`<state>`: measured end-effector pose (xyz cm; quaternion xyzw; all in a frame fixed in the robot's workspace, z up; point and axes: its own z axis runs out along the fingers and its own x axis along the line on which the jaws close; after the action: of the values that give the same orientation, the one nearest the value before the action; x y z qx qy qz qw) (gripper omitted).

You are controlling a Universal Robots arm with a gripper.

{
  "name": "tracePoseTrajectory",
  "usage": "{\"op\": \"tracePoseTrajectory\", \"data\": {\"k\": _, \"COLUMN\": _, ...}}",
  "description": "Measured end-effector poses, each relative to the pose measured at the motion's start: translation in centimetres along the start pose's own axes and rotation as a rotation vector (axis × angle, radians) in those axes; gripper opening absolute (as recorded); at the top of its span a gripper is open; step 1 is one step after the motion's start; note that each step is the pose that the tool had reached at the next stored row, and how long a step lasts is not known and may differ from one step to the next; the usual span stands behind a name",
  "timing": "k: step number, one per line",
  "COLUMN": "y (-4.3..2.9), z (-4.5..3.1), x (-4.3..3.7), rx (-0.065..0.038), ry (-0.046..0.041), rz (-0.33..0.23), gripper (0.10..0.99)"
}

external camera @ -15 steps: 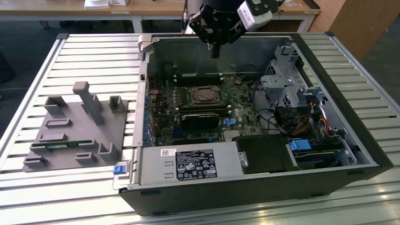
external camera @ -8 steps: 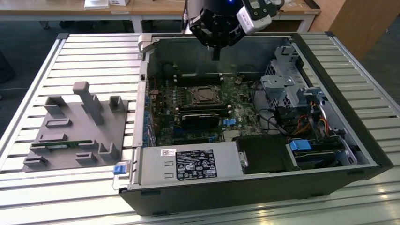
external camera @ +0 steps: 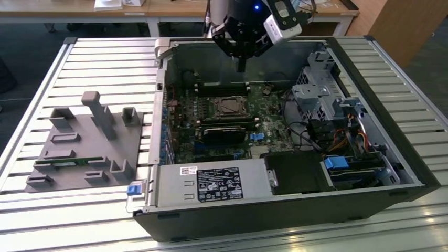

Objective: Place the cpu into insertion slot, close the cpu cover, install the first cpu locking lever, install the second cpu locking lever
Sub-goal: 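Install the second cpu locking lever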

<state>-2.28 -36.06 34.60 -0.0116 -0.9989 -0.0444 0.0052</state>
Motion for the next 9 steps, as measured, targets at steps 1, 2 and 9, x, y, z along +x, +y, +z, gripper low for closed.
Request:
{"op": "tracePoseTrajectory", "data": {"k": 1, "y": 0.0, "z": 0.0, "x": 0.0, "rx": 0.0, "ry": 0.0, "rz": 0.0, "gripper": 0.106}}
{"op": "tracePoseTrajectory", "data": {"k": 2, "y": 0.0, "z": 0.01, "x": 0.0, "rx": 0.0, "ry": 0.0, "rz": 0.0, "gripper": 0.106}}
{"op": "tracePoseTrajectory", "data": {"k": 9, "y": -0.54, "z": 0.6, "x": 0.01, "rx": -0.044, "ry": 0.0009, "rz": 0.0, "gripper": 0.106}}
